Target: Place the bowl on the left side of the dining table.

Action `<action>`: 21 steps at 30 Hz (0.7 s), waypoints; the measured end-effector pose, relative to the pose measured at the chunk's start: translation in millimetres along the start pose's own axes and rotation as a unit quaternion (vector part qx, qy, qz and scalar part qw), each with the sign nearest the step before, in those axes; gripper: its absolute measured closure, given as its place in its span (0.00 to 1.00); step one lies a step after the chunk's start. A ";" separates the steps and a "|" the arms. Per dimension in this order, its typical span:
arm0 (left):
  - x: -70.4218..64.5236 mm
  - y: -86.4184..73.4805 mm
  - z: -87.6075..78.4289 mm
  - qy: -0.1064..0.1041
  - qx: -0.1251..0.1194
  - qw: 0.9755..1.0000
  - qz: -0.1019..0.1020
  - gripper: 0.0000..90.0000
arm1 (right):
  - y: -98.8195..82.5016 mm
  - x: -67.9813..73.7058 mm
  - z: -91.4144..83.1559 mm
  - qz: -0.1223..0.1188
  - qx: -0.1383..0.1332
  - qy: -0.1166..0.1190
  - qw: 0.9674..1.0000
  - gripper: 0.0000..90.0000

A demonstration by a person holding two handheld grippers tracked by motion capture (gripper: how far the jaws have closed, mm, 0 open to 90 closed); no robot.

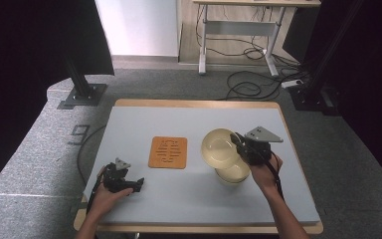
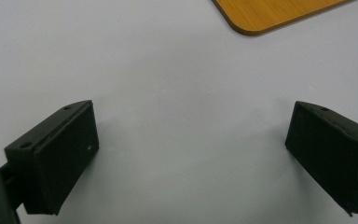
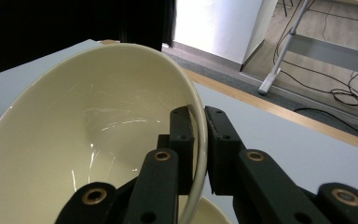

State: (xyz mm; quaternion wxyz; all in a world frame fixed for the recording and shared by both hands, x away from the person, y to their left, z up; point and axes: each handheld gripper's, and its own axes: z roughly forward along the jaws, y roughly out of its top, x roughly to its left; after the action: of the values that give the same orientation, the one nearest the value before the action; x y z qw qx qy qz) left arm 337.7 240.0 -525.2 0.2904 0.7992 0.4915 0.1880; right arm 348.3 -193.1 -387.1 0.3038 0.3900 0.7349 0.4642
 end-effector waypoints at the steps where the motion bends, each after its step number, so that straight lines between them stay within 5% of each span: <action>1: -0.1 0.0 0.1 0.000 -0.001 1.000 -0.001 0.03 | 0.0 0.3 0.4 -0.001 -0.001 0.001 1.000 0.91; 21: -0.2 -0.1 0.0 0.000 -0.001 1.000 -0.001 0.03 | 1.4 7.4 9.4 -0.002 0.001 0.010 1.000 0.91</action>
State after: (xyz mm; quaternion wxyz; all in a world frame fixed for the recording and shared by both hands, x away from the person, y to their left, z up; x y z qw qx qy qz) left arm 337.5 239.8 -525.4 0.2912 0.7982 0.4925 0.1885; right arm 352.5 -182.3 -390.0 0.2975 0.3841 0.7391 0.4666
